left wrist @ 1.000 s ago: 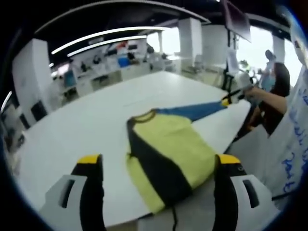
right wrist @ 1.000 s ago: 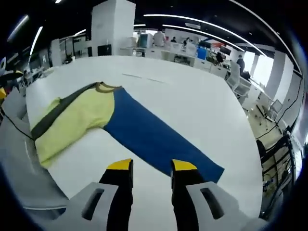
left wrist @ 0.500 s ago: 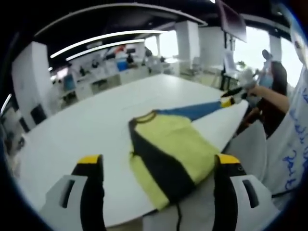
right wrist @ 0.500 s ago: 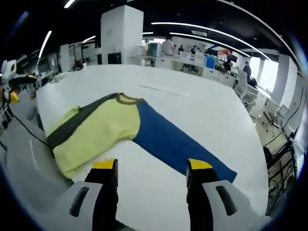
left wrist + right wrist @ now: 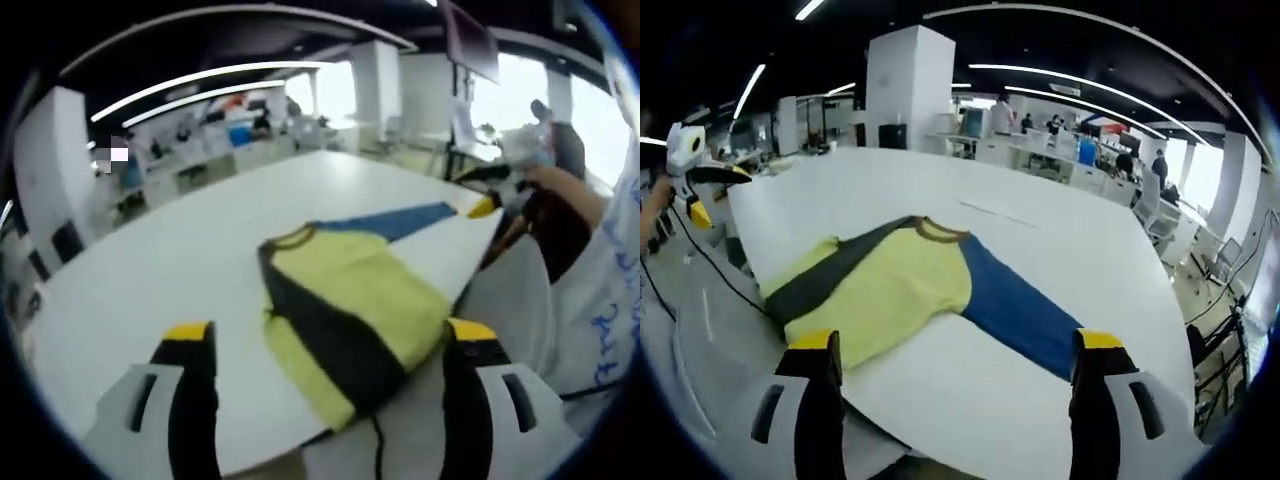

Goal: Fold the garment on the visible template until the final outline fits inside the template.

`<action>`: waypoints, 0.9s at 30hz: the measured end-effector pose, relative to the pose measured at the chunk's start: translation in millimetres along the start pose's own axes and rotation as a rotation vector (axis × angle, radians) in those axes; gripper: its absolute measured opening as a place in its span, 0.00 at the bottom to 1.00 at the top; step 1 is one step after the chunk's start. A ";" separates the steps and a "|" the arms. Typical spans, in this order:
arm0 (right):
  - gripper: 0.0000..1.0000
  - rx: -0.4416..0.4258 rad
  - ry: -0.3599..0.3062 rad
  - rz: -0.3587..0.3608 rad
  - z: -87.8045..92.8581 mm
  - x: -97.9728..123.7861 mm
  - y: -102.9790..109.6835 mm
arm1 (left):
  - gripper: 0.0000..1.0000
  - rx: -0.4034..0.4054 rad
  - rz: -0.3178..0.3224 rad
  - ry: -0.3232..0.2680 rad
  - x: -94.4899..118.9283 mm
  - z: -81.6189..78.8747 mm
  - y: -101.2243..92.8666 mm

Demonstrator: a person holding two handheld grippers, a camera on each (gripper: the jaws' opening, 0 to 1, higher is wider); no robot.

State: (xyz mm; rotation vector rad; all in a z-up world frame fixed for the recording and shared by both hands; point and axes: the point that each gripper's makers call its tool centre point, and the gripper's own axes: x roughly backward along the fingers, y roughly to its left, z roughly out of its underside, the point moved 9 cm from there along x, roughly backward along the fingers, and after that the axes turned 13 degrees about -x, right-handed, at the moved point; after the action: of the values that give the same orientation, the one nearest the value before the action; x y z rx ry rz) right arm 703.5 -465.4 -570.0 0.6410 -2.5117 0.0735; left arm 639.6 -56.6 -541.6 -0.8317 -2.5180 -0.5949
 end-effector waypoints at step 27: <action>1.00 -0.027 -0.111 -0.085 -4.3 25.3 48.2 | 0.78 0.068 0.136 0.164 -38.2 36.9 -13.4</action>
State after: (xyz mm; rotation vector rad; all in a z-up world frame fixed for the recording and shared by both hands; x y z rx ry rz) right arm 664.7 -432.7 -549.5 0.7584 -2.5835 -0.0280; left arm 649.8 -64.7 -594.9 -0.8827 -2.3000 -0.5079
